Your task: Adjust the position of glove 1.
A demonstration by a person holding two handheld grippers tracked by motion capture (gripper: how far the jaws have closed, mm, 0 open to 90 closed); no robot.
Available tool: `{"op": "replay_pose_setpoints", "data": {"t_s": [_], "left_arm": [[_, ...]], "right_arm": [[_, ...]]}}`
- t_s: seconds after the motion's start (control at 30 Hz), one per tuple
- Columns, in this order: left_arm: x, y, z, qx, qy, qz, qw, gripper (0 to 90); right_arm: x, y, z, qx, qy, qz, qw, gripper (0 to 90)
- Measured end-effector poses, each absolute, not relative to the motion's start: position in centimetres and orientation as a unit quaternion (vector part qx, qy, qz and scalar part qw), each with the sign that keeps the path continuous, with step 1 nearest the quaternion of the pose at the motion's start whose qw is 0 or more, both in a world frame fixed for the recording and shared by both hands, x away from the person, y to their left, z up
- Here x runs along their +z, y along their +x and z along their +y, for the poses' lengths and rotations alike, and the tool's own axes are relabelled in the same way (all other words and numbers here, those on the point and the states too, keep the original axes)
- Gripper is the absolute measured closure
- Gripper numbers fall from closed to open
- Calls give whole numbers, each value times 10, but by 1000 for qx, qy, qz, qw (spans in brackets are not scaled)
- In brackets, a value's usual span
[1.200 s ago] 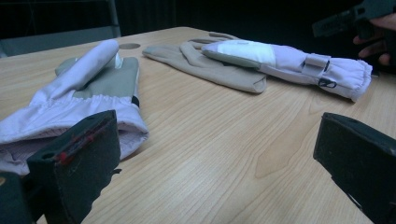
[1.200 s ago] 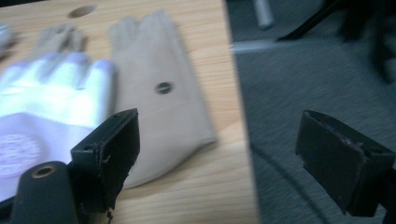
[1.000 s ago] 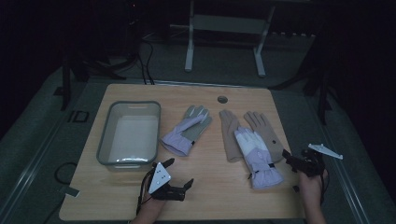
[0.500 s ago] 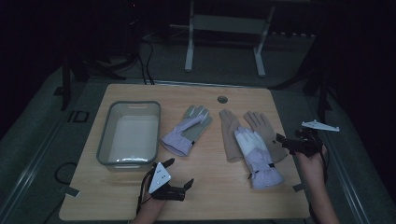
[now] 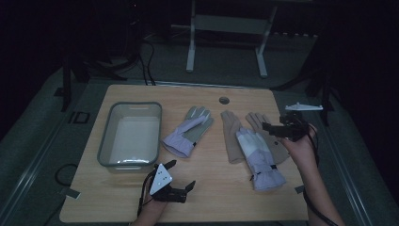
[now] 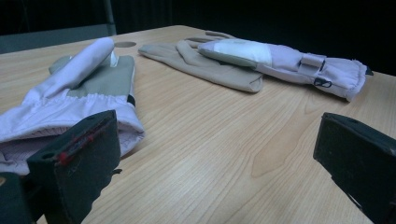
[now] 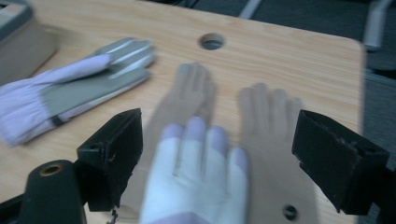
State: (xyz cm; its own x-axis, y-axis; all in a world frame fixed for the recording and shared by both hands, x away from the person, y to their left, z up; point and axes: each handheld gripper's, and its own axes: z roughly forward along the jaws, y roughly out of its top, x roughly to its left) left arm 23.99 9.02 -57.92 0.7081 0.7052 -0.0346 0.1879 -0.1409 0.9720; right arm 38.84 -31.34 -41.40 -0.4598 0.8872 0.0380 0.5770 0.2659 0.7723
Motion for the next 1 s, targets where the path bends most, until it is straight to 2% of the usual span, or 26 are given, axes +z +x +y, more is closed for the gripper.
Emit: {"op": "replay_pose_setpoints", "data": {"t_s": [0.1,0.2,1.0], "left_arm": [[-579,240,90,222,721,310,579,9],[-579,240,90,222,720,311,579,9],[-579,240,90,222,724,307,577,9]], "right_arm": [[-411,394,-301,370,460,782,199,211],[-410,400,-288,361,445,796,195,221],[-414,422,-193,342,348,855,179,233]]}}
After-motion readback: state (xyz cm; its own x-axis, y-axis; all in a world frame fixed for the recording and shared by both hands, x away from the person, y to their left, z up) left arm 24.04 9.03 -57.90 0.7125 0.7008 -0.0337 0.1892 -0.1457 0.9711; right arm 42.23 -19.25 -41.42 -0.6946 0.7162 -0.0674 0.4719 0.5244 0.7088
